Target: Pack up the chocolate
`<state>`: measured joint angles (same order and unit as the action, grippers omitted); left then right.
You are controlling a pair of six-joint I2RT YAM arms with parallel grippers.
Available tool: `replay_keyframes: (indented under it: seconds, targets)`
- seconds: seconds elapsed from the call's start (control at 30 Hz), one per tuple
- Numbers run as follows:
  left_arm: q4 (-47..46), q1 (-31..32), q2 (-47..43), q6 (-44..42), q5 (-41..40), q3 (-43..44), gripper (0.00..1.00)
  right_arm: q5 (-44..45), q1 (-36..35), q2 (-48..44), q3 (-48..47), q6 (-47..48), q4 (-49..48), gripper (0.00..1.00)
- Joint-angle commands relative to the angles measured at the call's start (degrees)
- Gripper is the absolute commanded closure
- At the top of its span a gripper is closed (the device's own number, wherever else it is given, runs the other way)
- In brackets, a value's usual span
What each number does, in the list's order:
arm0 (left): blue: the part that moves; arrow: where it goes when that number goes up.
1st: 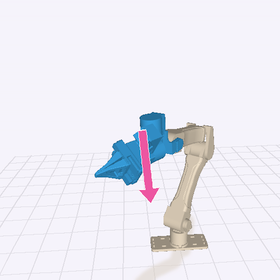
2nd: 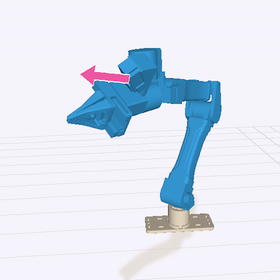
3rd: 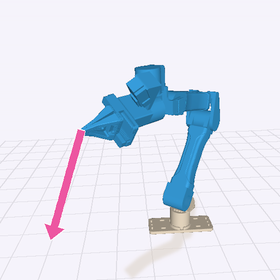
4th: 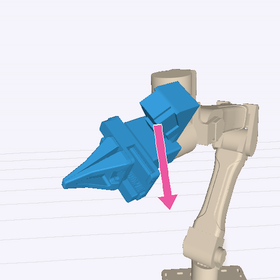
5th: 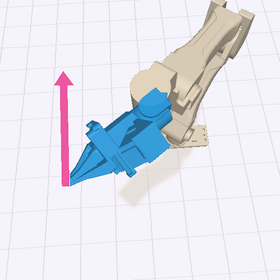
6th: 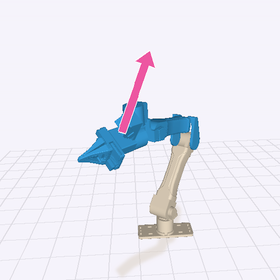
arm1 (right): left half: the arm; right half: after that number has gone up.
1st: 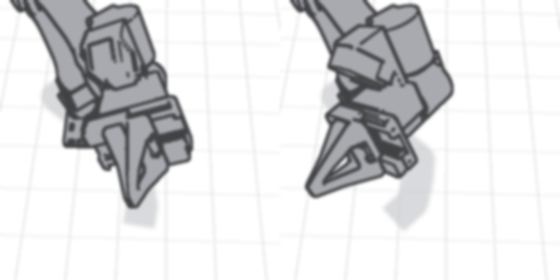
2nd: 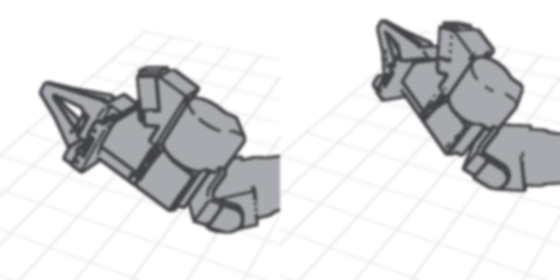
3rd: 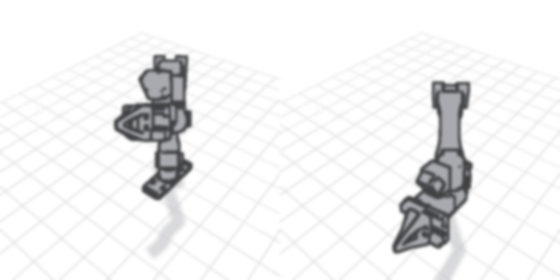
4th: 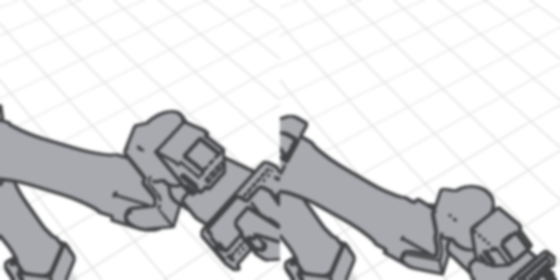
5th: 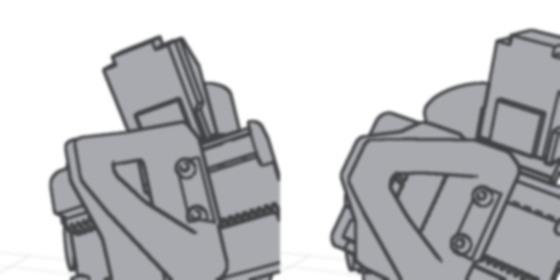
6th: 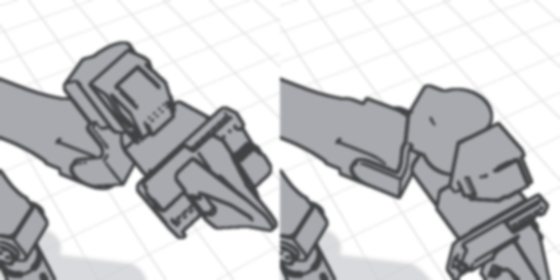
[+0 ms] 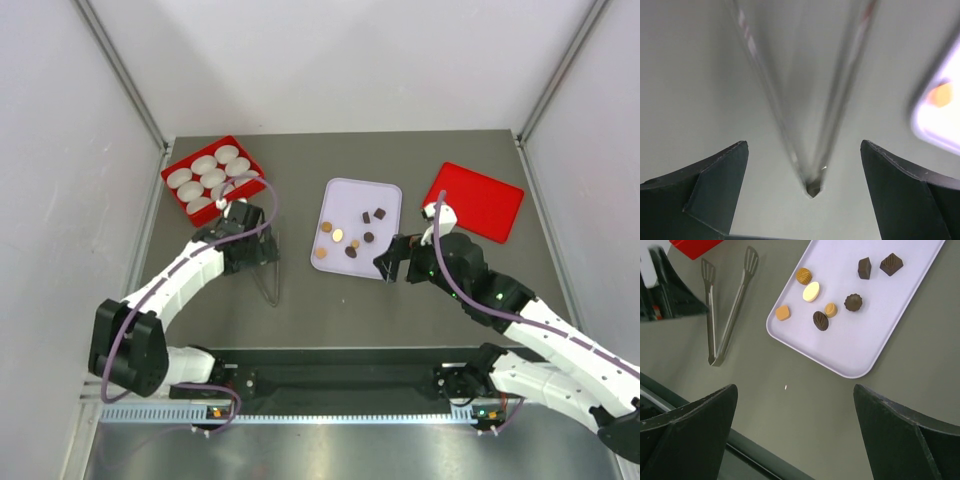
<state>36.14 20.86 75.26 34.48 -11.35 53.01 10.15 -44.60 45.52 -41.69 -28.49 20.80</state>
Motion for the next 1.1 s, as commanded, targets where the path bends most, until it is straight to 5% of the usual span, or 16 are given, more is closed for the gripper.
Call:
replay_keyframes:
  seconds: [0.0,0.37,1.07]
  targets:
    - [-1.59,0.67,-1.17,3.05,-0.33,-3.70,0.01,-0.13,-0.31,0.19,-3.31,1.24,-1.37,0.00]
    - [-11.17,2.78,2.69,2.96,0.02,-8.62,0.02,-0.22,-0.23,0.80,-2.87,0.98,-1.37,0.00]
    - [-15.57,3.13,14.65,3.05,-6.22,-6.87,0.14,-0.05,-0.31,1.77,-2.08,1.42,-2.69,0.00]
